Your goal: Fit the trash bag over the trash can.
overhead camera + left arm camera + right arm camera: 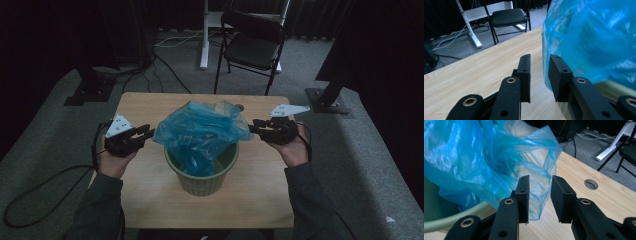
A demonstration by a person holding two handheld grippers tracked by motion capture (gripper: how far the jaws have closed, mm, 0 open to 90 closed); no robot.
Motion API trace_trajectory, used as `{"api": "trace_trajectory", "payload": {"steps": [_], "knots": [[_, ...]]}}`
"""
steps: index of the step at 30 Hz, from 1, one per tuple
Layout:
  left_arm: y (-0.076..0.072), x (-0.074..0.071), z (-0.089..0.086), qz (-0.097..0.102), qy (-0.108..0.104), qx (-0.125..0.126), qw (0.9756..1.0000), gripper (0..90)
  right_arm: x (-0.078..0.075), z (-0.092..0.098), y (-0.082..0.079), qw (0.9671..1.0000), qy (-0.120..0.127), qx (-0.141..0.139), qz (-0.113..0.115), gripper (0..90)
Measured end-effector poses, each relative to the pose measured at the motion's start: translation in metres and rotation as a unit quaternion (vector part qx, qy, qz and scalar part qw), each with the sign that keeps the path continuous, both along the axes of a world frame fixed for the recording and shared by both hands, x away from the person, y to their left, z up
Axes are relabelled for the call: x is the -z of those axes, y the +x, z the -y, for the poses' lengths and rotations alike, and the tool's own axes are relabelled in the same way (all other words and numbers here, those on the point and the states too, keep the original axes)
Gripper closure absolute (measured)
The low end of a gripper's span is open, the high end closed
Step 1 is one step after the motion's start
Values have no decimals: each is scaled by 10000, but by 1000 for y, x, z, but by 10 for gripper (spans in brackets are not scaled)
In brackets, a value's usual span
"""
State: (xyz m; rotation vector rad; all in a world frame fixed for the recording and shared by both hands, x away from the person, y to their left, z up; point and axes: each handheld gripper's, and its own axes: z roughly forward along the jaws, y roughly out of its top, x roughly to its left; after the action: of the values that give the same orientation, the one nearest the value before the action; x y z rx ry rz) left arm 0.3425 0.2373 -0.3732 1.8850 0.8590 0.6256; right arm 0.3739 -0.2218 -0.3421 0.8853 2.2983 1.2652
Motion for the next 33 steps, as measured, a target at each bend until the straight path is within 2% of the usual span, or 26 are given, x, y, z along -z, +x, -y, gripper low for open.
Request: {"api": "trace_trajectory", "payload": {"steps": [6, 13, 18, 22, 30, 33], "knots": [[4, -9, 4, 112, -72, -61, 9999, 709, -8, -4, -3, 9997, 185, -123, 86, 677], [12, -17, 10, 181, -124, -77, 9997, 699, -17, -12, -5, 9991, 258, -279, 207, 673], [18, -17, 18, 128, -112, 5, 9999, 696, -17, -18, -7, 9972, 392, -607, 181, 655], [17, -15, 26, 106, 20, 102, 9999, 695, -10, -24, -9, 9960, 223, -861, 104, 640], [12, -8, 34, 43, 244, 286, 9993, 673, 8, -32, -9, 9941, -154, -1072, -76, 637], [10, -3, 36, 9, 336, 359, 9988, 665, 11, -34, -9, 9931, -225, -1148, -124, 633]]}}
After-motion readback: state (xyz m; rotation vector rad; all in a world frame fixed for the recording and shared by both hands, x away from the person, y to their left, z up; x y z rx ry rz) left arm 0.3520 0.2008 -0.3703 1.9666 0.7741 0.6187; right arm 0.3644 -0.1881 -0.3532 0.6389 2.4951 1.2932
